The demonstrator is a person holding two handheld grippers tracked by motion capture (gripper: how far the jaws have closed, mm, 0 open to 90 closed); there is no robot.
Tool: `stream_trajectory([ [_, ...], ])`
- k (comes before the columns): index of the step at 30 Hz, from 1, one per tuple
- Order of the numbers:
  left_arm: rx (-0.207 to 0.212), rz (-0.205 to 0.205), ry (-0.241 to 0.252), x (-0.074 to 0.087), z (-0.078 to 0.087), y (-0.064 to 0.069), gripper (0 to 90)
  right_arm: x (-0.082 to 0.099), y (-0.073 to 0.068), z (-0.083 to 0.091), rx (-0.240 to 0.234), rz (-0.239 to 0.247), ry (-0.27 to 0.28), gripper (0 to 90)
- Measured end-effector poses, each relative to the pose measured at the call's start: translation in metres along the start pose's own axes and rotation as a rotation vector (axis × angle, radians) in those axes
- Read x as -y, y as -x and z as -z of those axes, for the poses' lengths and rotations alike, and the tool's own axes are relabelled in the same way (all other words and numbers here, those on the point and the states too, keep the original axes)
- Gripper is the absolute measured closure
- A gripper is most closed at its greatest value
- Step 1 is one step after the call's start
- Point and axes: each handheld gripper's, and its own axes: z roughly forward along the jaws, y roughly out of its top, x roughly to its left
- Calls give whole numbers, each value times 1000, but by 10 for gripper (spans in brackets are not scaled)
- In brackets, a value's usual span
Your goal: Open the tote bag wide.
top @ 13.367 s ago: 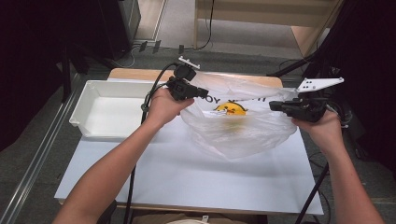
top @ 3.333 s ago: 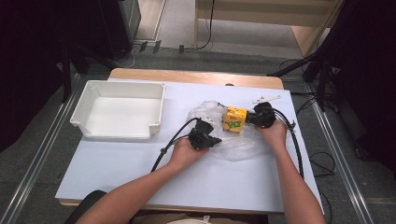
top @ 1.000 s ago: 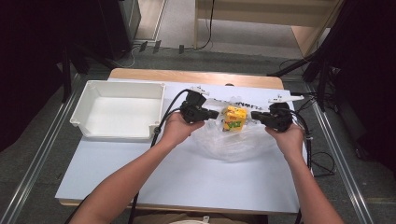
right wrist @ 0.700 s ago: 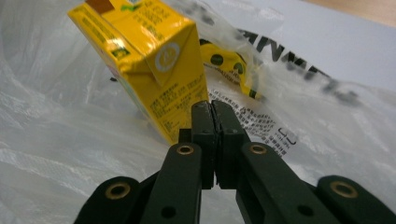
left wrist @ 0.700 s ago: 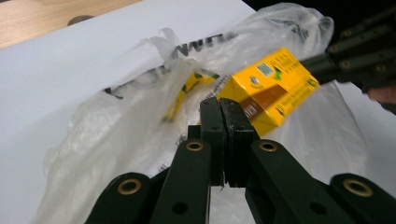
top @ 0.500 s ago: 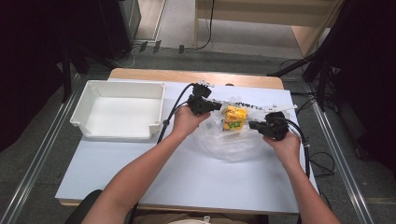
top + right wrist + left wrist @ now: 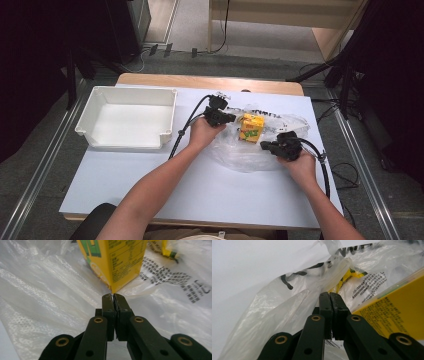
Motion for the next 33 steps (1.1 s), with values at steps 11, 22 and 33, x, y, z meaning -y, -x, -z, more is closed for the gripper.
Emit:
stream_trajectory([
  [11, -15, 5, -23, 6, -14, -4, 893, 15, -13, -1, -38, 54, 16, 894],
  [22, -23, -2, -33, 8, -17, -7, 888, 31, -31, 9, -82, 112, 20, 900],
  [33, 16, -46, -48, 10, -17, -2, 881, 33, -40, 12, -99, 142, -2, 900],
])
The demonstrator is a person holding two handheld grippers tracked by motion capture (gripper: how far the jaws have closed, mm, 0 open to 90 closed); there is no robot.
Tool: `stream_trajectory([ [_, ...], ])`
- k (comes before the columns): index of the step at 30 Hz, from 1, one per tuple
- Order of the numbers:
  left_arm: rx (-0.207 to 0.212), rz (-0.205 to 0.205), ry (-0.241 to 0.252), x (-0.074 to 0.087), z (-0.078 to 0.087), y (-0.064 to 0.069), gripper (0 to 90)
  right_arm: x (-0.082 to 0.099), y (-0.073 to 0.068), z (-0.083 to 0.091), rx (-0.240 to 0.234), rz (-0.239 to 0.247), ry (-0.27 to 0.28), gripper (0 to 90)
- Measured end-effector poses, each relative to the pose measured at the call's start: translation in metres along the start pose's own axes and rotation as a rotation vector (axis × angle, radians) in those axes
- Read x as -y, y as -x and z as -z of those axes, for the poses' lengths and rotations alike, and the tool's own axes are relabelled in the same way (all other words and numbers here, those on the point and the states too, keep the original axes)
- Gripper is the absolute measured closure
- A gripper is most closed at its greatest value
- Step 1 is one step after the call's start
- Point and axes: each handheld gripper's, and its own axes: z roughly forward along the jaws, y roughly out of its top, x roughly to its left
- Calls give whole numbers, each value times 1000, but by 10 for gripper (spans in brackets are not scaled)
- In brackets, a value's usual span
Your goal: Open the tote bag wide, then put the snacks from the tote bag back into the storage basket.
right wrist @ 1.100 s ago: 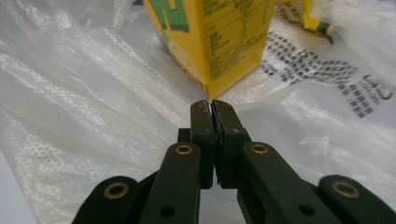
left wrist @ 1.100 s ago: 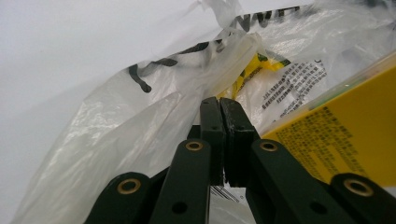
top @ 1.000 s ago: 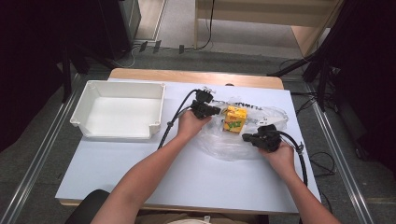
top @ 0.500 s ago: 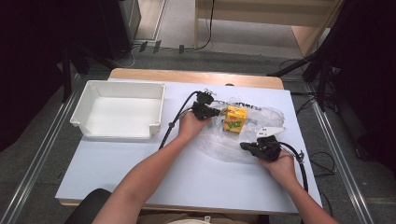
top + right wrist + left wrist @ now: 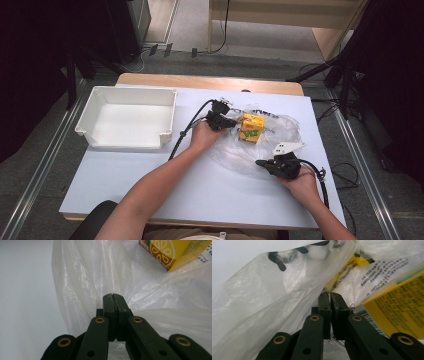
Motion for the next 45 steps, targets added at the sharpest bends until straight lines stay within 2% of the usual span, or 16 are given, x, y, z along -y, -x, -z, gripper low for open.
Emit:
stream_trajectory([
  [5, 7, -15, 12, -2, 7, 3, 881, -2, 5, 4, 14, -31, 12, 899],
  [7, 14, -10, 18, -3, 9, 4, 881, -4, 7, 6, 25, -46, 18, 894],
  [13, 23, -24, 34, -5, 22, 6, 880, -10, 9, 14, 27, -102, 65, 868],
  [18, 49, -36, 39, -6, 30, 11, 871, -16, 5, 17, 43, -80, 63, 843],
  [23, 60, -51, 55, -5, 38, 14, 822, -20, 3, 20, 30, -138, 74, 796],
  [30, 70, -77, 61, 0, 46, 18, 763, -24, 3, 29, 78, -125, 105, 701],
  [35, 69, -84, 69, 2, 54, 21, 673, -27, 3, 34, 82, -157, 121, 620],
  [37, 75, -96, 66, 3, 57, 22, 639, -29, 1, 36, 98, -161, 120, 620],
  [39, 82, -104, 65, 3, 59, 23, 614, -30, 0, 38, 99, -165, 115, 611],
  [45, 92, -107, 74, 1, 67, 25, 552, -31, -5, 46, 89, -172, 153, 526],
])
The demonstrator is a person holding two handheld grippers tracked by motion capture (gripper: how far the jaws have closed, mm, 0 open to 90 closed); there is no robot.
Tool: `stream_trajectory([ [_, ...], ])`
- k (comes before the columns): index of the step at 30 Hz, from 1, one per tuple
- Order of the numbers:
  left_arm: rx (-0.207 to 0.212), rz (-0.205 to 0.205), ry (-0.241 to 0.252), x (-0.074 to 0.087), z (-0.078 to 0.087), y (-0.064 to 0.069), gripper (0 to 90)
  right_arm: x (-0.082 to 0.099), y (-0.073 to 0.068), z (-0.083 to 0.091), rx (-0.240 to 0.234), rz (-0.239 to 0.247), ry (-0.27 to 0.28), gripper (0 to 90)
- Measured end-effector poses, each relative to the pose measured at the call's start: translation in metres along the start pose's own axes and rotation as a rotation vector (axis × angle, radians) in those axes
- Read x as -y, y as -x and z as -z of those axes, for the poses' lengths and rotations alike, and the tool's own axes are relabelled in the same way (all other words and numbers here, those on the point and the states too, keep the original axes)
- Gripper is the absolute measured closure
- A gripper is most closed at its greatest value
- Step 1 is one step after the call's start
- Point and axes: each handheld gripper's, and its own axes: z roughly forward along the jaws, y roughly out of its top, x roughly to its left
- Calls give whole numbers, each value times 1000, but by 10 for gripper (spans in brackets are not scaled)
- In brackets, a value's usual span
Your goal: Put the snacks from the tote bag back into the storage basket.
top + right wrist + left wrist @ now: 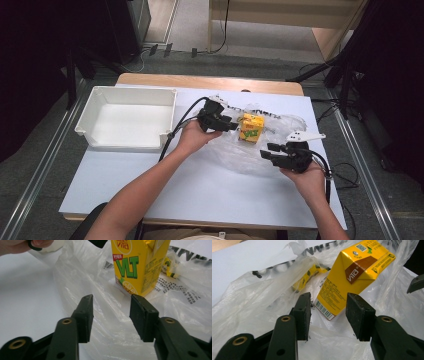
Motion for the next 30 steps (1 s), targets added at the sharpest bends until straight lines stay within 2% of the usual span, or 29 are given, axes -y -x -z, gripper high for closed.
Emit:
stream_trajectory([
  [4, 20, -5, 9, 0, 3, 1, 512, 0, 1, 2, -11, 13, 17, 473],
  [6, 18, -24, 13, -1, 3, 2, 490, 0, 1, 3, -4, 17, 21, 459],
  [11, 44, -47, 24, -1, 2, 6, 459, 1, 3, 4, 2, 19, 21, 456],
  [19, 54, -86, 38, 0, -4, 9, 411, 3, 6, 5, 8, 14, 22, 457],
  [22, 45, -106, 41, 1, -8, 9, 369, 3, 6, 6, 6, 6, 23, 457],
  [30, 74, -109, 37, 2, -15, 8, 310, 5, 9, 8, 6, 1, 26, 455],
])
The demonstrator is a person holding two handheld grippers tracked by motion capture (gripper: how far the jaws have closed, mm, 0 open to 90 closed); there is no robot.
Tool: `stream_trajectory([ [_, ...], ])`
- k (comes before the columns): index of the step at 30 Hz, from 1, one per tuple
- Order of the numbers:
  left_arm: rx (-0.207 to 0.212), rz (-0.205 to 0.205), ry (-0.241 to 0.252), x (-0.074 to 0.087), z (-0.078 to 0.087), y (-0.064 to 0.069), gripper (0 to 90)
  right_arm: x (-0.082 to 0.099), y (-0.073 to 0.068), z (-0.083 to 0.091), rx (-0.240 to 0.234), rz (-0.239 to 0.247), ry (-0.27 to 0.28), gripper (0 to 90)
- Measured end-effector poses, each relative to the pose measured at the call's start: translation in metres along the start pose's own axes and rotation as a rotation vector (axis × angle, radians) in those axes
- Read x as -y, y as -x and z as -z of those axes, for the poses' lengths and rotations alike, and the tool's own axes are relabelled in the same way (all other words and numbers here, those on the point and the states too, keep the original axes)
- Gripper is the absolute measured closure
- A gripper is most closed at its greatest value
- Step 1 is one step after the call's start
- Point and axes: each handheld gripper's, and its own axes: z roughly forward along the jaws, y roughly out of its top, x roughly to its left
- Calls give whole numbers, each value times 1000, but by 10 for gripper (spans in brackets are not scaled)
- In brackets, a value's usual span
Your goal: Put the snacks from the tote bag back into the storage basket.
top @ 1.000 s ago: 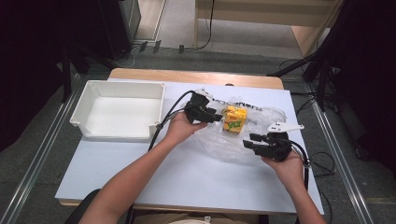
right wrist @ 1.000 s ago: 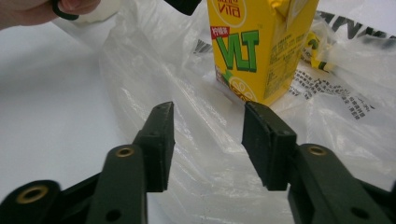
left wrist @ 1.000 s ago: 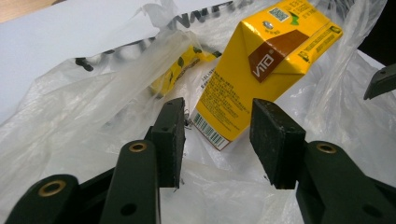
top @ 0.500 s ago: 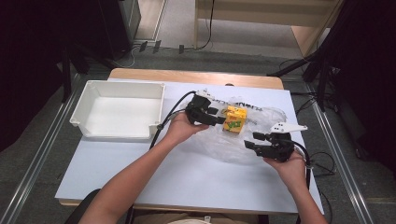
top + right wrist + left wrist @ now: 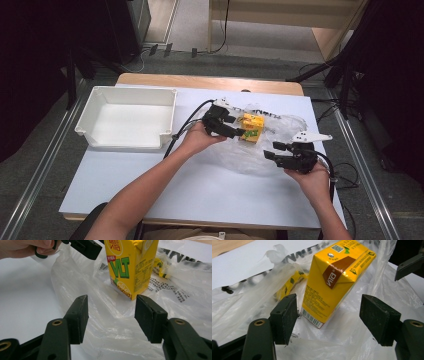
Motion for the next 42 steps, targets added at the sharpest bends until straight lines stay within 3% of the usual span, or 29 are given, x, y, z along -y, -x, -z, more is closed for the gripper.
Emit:
stream_trajectory([
  [3, -2, -15, 6, -1, 0, 0, 307, 0, 0, -1, -1, 4, -2, 455],
  [11, 3, -2, 9, -3, -3, -2, 327, 0, 0, -2, -9, 1, -2, 455],
  [15, 12, 2, -3, -2, -3, -1, 319, -3, 0, -5, -23, -6, 7, 455],
  [20, 38, 10, 23, -3, -4, -3, 317, -7, -5, -7, -15, 1, -6, 455],
  [21, 50, 4, -4, -6, -4, -4, 318, -8, -7, -7, -14, 1, -7, 455],
  [23, 23, -45, -52, -13, -7, -2, 296, -9, -12, -7, -29, -11, 9, 455],
  [27, 28, -63, -38, -21, -10, -4, 281, -9, -22, -7, -39, 10, 16, 455],
  [29, 53, -53, -26, -21, -13, -6, 280, -7, -23, -7, -45, 14, 12, 455],
  [31, 42, -78, -43, -21, -18, -6, 279, -6, -22, -8, -44, 17, 10, 455],
  [42, 69, -86, -49, -22, -38, -4, 285, -5, -15, -12, -48, 3, -1, 455],
])
